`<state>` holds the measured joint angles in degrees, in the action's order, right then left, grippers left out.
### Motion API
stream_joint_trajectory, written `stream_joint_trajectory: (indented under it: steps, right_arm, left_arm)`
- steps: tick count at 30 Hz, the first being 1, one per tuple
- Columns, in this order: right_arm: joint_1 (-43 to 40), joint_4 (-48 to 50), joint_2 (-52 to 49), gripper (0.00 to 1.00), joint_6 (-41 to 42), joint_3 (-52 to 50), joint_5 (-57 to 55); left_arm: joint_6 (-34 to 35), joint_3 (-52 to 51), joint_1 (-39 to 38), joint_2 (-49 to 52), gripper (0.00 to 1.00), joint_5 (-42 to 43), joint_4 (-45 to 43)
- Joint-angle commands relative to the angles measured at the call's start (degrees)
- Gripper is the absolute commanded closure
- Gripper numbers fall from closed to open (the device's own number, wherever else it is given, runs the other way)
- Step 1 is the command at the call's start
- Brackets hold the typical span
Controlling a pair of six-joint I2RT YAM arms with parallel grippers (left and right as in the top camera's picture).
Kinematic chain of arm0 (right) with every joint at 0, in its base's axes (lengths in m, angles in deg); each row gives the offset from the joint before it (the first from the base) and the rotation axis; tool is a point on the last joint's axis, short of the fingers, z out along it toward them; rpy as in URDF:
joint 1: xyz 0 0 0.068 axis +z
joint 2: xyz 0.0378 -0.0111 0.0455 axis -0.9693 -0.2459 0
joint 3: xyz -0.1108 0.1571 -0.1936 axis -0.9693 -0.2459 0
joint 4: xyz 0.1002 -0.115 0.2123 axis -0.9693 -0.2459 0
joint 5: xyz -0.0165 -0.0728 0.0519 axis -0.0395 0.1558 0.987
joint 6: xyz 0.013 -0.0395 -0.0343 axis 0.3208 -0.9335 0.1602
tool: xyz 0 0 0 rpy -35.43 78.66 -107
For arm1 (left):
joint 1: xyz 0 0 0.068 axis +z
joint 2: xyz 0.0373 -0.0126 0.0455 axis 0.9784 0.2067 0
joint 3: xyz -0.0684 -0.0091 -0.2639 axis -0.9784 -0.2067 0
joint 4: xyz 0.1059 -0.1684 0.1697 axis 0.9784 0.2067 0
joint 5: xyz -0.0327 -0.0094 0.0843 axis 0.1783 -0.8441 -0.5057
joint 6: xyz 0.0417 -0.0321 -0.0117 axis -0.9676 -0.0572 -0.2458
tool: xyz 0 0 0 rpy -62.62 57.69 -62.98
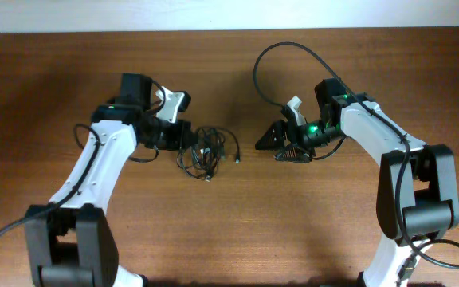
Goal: Untangle cables
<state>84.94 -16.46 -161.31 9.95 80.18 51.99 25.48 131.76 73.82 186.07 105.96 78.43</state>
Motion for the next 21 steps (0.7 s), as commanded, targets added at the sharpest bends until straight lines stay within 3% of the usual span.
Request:
stream_joint_trajectory:
  steps: [1,5,10,11,12,13,14,15,18,21]
  right_arm:
    - [-0.2,0.0,1.3,0.02,-0.7,0.5,-1.0]
    - [-0.2,0.0,1.3,0.02,-0.7,0.5,-1.9]
    - [-0.1,-0.9,1.3,0.01,-0.6,0.5,-1.8]
    - [0.0,-1.2,1.3,0.12,-0.6,0.5,-1.8]
    - [0.5,-1.4,1.3,0.49,-0.6,0.5,-1.8]
    - [1.3,-1.5,1.3,0.76,-0.4,0.5,-1.8]
    - [2.2,-1.2,1.3,0.92,0.2,0.5,-1.8]
    - [3.1,-0.6,1.3,0.96,1.5,0.5,-1.7]
    - [6.1,3.7,1.3,0.96,7.2,0.5,-1.8]
    - [10.4,9.0,1.3,0.66,12.8,0.5,-3.5]
  left_arm:
    - [1.6,0.0,-2.0,3.8,0.93,-1.1,0.3]
    - [3.0,0.0,-2.3,5.7,0.85,-1.1,0.3]
    - [2.9,0.0,-2.4,5.9,0.88,-1.1,0.3]
    - [2.9,0.0,-2.4,5.9,0.91,-1.1,0.3]
    - [2.9,0.0,-2.4,5.9,0.91,-1.1,0.3]
    - [2.9,0.0,-2.4,5.9,0.92,-1.1,0.3]
    - [2.9,0.0,-2.4,5.9,0.91,-1.1,0.3]
    - [2.9,0.0,-2.4,5.9,0.91,-1.1,0.3]
    - [2.9,0.0,-2.4,5.9,0.91,-1.9,0.4]
    - [2.9,0.0,-2.4,5.9,0.91,-3.1,0.5]
